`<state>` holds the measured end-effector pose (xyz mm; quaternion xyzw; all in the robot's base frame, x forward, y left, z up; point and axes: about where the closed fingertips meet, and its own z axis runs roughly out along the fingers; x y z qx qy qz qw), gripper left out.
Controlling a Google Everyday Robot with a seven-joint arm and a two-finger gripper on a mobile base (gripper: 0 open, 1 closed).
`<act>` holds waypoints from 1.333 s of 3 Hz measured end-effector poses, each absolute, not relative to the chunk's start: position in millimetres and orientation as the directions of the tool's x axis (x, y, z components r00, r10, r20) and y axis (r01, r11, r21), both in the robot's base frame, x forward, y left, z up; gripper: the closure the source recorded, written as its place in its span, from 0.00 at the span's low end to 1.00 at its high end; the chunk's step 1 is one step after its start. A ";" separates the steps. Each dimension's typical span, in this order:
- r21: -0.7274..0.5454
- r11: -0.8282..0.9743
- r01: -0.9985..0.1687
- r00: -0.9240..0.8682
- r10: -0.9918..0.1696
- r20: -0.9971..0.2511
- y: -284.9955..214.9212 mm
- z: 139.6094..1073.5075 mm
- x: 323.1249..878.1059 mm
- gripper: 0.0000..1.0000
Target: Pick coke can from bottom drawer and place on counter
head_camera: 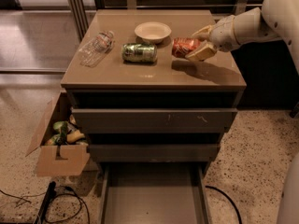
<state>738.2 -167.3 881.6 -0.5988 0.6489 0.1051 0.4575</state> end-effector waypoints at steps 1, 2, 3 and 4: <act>-0.393 0.278 -0.877 0.104 -0.687 -0.719 -175.1 866.7 746.8 1.00; -0.391 0.279 -0.877 0.102 -0.688 -0.719 -175.6 865.4 747.5 1.00; -0.372 0.272 -0.888 0.089 -0.692 -0.717 -172.1 850.0 747.1 1.00; -0.353 0.266 -0.897 0.075 -0.694 -0.716 -168.6 837.5 746.5 1.00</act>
Offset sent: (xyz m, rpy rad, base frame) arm 0.0094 -0.0108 -0.0395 -0.0184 0.0599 -0.0296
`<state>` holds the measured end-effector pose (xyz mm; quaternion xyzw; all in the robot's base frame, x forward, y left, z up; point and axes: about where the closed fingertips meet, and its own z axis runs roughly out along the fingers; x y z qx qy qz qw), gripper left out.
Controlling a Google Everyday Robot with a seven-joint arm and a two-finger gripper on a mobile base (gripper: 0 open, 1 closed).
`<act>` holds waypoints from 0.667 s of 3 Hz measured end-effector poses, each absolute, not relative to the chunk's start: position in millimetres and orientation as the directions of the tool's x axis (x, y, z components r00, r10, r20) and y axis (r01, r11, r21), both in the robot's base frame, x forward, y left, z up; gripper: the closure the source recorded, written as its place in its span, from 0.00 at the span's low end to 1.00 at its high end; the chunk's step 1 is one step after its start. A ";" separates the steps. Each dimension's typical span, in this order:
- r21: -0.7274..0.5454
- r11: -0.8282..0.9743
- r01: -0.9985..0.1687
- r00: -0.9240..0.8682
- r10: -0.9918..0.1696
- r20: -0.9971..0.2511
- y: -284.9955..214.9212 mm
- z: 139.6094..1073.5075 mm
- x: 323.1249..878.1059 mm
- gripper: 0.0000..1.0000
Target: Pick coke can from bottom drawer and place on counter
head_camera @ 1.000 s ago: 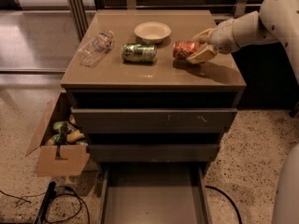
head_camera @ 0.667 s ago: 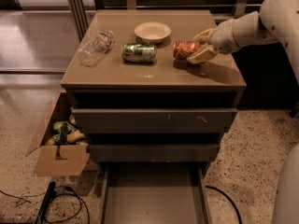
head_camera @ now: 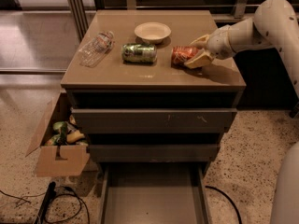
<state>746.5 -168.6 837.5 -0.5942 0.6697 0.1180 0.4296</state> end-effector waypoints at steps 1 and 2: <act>-0.352 0.266 -0.897 0.075 -0.694 -0.716 -168.6 837.5 746.5 0.81; -0.352 0.266 -0.897 0.075 -0.694 -0.716 -168.6 837.5 746.5 0.58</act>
Offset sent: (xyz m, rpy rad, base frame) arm 0.0000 0.0000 0.0000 0.0000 0.0000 0.0000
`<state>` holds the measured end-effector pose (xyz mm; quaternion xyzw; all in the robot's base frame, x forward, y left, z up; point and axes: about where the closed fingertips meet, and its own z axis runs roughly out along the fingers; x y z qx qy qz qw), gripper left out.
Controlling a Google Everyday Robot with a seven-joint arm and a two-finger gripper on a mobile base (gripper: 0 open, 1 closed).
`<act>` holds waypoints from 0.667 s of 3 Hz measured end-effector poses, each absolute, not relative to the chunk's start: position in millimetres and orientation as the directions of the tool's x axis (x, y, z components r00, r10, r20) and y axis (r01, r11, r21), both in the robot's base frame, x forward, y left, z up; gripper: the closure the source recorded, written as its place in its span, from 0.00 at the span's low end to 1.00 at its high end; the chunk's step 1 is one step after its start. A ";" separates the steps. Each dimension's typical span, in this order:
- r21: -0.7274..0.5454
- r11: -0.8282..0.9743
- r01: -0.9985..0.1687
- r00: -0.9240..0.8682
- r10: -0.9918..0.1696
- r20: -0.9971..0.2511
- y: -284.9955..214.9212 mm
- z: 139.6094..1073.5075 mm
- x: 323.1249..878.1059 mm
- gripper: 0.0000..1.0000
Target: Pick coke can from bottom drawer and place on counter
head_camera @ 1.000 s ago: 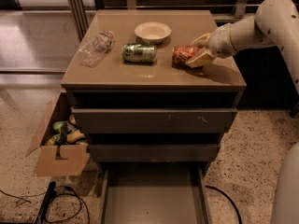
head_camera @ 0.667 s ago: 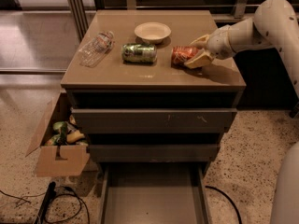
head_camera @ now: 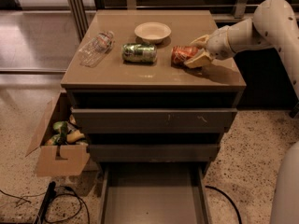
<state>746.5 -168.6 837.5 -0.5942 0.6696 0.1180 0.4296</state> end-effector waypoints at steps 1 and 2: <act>-0.352 0.266 -0.897 0.075 -0.694 -0.716 -168.5 837.5 746.5 0.35; -0.352 0.266 -0.897 0.075 -0.694 -0.716 -168.5 837.4 746.6 0.04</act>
Offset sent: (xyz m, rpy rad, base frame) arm 0.0000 0.0000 0.0000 0.0000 0.0000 0.0000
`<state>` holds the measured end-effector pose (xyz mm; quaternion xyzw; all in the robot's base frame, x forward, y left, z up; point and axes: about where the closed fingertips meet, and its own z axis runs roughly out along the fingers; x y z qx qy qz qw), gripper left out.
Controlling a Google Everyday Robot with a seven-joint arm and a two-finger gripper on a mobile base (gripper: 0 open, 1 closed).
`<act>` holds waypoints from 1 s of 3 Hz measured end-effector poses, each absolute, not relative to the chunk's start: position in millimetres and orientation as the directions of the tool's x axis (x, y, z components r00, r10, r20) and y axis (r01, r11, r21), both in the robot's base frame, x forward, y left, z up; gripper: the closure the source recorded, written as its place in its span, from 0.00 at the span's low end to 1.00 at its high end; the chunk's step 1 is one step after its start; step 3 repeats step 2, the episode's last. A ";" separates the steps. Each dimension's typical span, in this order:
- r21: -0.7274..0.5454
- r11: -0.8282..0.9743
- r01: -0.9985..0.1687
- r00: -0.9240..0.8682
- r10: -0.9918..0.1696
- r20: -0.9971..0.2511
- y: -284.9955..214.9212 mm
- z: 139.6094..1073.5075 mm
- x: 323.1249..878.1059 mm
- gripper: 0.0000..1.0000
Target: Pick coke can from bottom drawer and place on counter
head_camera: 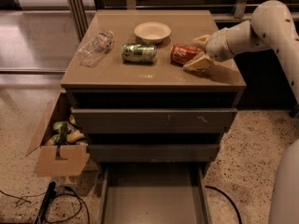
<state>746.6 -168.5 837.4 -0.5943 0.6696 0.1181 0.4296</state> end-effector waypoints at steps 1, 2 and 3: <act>-0.352 0.266 -0.897 0.075 -0.694 -0.716 -168.4 837.3 746.6 0.00; -0.352 0.266 -0.897 0.075 -0.694 -0.716 -168.4 837.3 746.6 0.00; -0.352 0.266 -0.897 0.075 -0.694 -0.716 -168.4 837.3 746.6 0.00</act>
Offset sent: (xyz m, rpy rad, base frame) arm 0.0000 0.0000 0.0000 0.0000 0.0000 0.0000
